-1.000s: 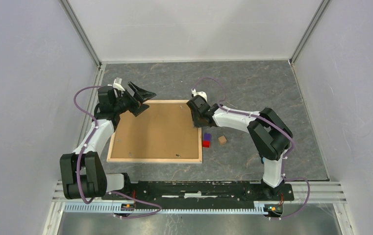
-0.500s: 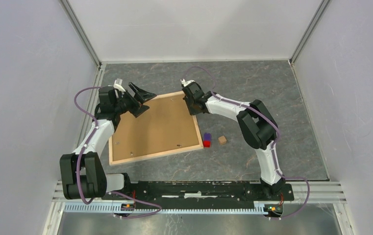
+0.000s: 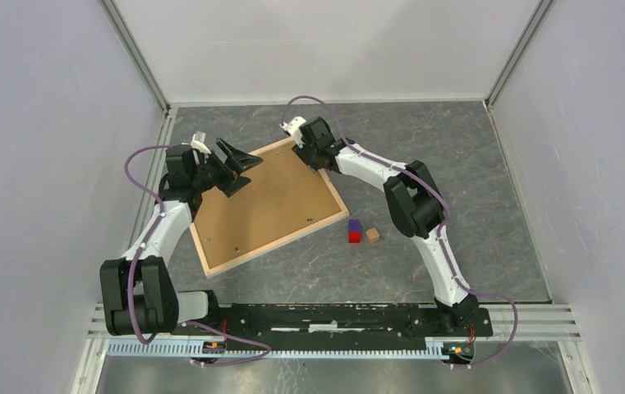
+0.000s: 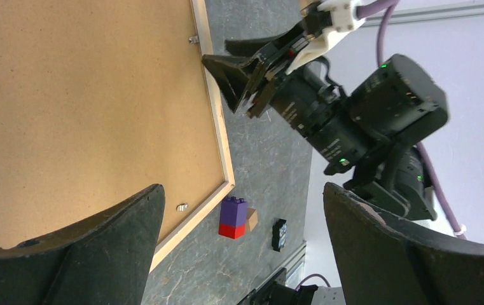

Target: Put the photo into the frame

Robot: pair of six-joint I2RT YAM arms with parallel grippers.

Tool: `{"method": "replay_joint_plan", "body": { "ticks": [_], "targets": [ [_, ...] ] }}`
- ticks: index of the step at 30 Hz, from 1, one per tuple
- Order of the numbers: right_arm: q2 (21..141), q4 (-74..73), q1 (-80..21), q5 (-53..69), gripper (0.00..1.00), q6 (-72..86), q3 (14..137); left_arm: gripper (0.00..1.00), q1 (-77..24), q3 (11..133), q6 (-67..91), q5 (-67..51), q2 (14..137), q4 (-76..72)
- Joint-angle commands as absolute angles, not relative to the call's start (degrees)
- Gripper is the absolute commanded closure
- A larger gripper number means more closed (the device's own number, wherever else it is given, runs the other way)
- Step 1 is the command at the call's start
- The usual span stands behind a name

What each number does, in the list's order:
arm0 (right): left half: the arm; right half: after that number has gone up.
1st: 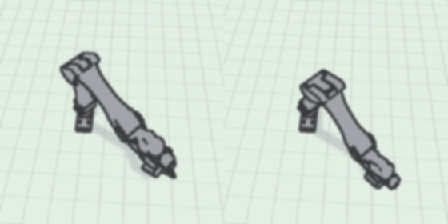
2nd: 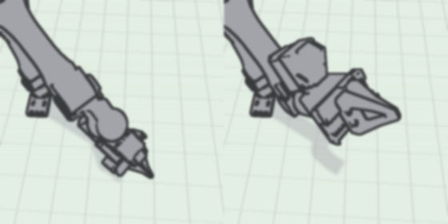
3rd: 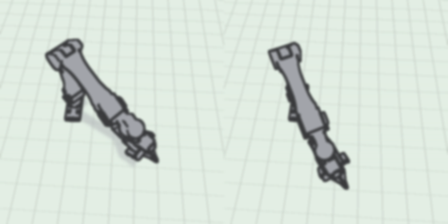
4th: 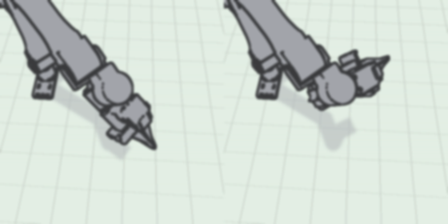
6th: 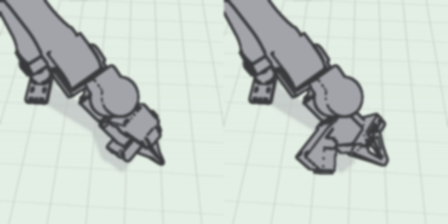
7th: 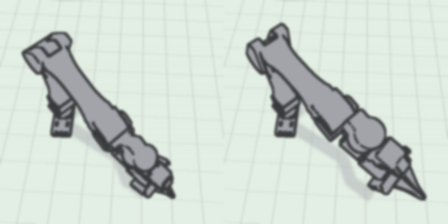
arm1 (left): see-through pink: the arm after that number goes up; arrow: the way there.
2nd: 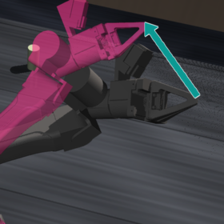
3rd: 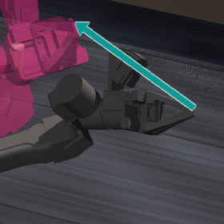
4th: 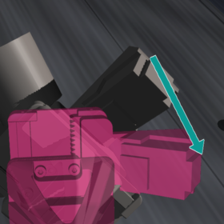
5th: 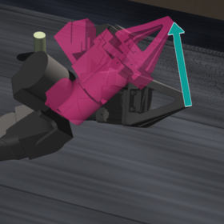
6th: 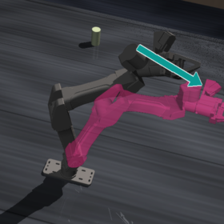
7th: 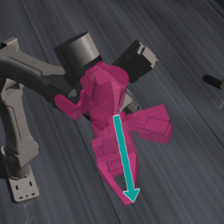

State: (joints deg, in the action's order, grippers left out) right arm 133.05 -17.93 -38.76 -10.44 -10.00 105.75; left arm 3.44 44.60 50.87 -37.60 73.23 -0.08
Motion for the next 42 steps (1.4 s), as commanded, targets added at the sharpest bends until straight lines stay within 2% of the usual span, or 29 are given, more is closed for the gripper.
{"method": "replay_joint_plan", "body": {
  "ticks": [1, 2, 6, 11, 16, 22, 32, 36, 42],
  "targets": [
    [130.3, -19.3, -39.2, -11.2, 0.45, -12.6, 113.5, 0.0, 3.2, 46.0, 48.6, -38.0, 71.1, -0.6],
    [128.4, -19.8, -39.4, -11.3, 0.36, -9.9, 112.8, 0.0, 3.2, 46.0, 48.6, -37.8, 70.9, -0.6],
    [117.9, -20.5, -39.7, -9.3, 0.24, 9.5, 102.4, 0.0, 3.2, 46.0, 48.6, -37.7, 70.8, -0.6],
    [105.6, -8.4, -40.4, 6.3, 0.19, 36.7, 78.5, 0.0, 3.2, 45.9, 48.5, -37.5, 70.7, -0.6],
    [96.8, -6.9, -45.4, 0.8, 0.14, 50.8, 66.8, 0.0, 2.6, 46.0, 48.1, -37.1, 70.6, -0.3],
    [92.2, -16.1, -50.8, -8.4, 0.14, 62.0, 61.4, 0.0, 1.7, 46.2, 47.6, -36.9, 70.4, -0.3],
    [97.0, -13.0, -54.2, -9.8, 0.09, 76.6, 58.2, 0.0, 1.5, 46.9, 46.3, -36.2, 69.8, 2.5],
    [99.1, -10.8, -56.3, -13.8, 0.14, 80.8, 56.9, 0.0, 1.5, 46.8, 46.3, -36.2, 69.3, 2.5],
    [108.0, -17.6, -57.3, -14.4, 0.22, 80.4, 66.4, 0.0, 1.4, 47.0, 46.4, -36.4, 68.8, 2.5]
  ]
}}
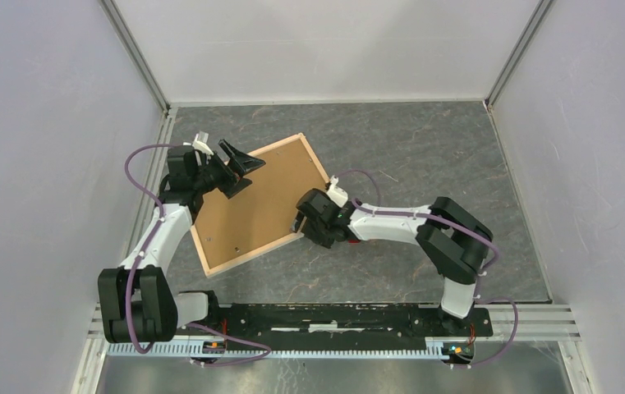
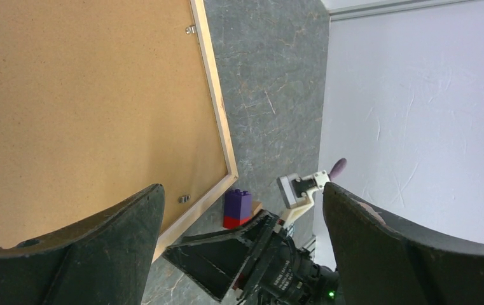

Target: Put the photo into the frame

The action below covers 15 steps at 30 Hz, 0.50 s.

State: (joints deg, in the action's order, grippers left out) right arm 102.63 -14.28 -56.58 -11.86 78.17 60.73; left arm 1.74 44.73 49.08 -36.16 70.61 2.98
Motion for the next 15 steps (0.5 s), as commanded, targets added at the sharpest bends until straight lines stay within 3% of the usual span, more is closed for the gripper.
{"method": "replay_joint_plan", "body": {
  "ticks": [1, 8, 15],
  "targets": [
    [109.1, -17.9, -57.4, -13.9, 0.22, 81.0, 66.9, 0.0, 1.4, 47.0, 46.3, -36.3, 68.8, 2.5],
    [111.3, -20.8, -57.9, -16.6, 0.42, 84.9, 67.5, 0.0, 1.4, 47.0, 46.4, -36.4, 68.7, 2.5],
    [113.9, -27.4, -57.8, -22.4, 0.45, 85.2, 71.1, 0.0, 1.4, 47.0, 46.3, -36.5, 68.6, 2.5]
  ]
}}
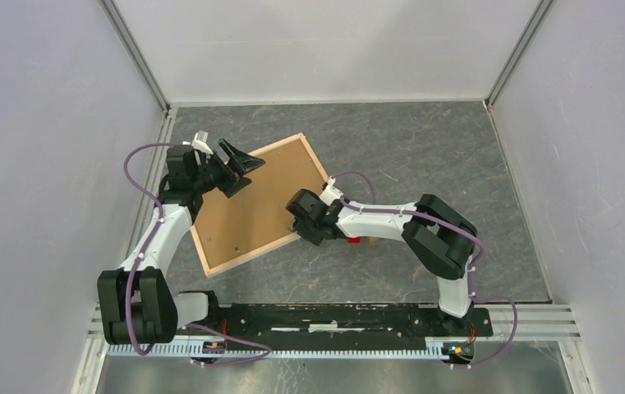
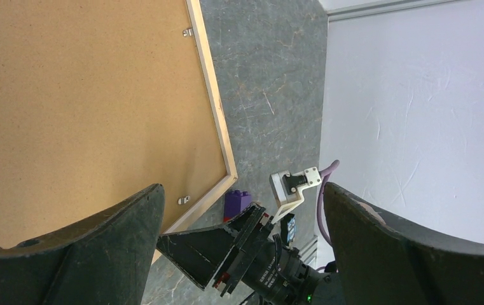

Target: Put the photo into the frame

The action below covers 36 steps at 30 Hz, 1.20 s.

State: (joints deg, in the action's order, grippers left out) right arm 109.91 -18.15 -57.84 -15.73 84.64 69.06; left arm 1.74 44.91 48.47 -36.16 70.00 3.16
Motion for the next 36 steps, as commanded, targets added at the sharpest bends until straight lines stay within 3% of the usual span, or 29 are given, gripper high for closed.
{"method": "replay_joint_plan", "body": {
  "ticks": [1, 9, 21, 36],
  "targets": [
    [114.4, -27.9, -57.6, -22.8, 0.47, 85.0, 71.5, 0.0, 1.5, 47.1, 46.4, -36.5, 68.6, 2.5],
    [114.0, -27.3, -56.3, -25.6, 0.67, 79.2, 71.1, 0.0, 1.4, 47.0, 46.1, -36.1, 68.5, 2.6],
    [113.1, -19.2, -45.1, -23.5, 1.0, 48.8, 68.7, 0.0, 1.5, 46.9, 45.9, -35.8, 69.0, 2.6],
    [117.8, -20.7, -39.9, -8.6, 1.0, 11.6, 77.6, 0.0, 1.4, 47.4, 44.7, -34.6, 69.1, 3.9]
  ]
}}
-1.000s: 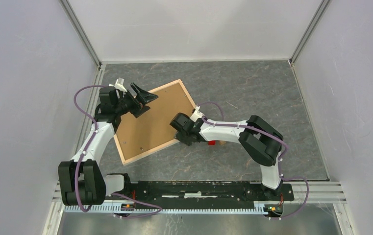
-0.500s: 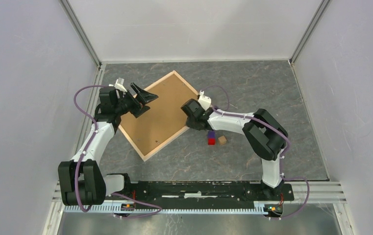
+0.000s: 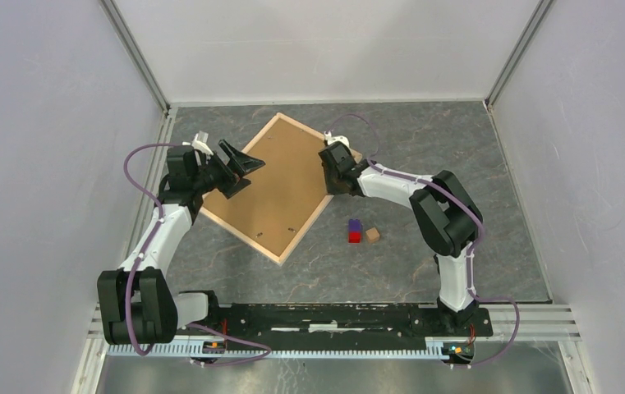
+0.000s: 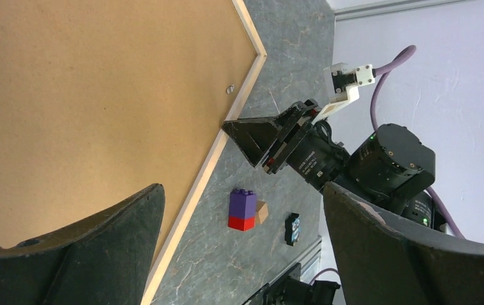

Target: Put the photo into the frame

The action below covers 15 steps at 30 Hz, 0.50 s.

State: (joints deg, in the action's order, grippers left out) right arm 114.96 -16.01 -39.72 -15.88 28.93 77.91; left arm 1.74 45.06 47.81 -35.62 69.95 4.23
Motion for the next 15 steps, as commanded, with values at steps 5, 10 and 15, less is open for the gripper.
{"method": "replay_joint_plan", "body": {
  "ticks": [5, 10, 15],
  "targets": [
    [116.3, -16.3, -39.9, -3.6, 1.0, 5.6, 73.6, 0.0, 1.5, 47.3, 44.6, -34.2, 69.7, 3.9],
    [116.1, -15.2, -39.8, -1.1, 1.0, 3.0, 72.6, 0.0, 1.4, 47.9, 43.3, -32.0, 70.4, 5.9],
    [115.4, -15.9, -39.2, -0.6, 0.93, 12.9, 74.2, 0.0, 1.5, 49.6, 40.5, -28.4, 71.0, 9.1]
  ]
}}
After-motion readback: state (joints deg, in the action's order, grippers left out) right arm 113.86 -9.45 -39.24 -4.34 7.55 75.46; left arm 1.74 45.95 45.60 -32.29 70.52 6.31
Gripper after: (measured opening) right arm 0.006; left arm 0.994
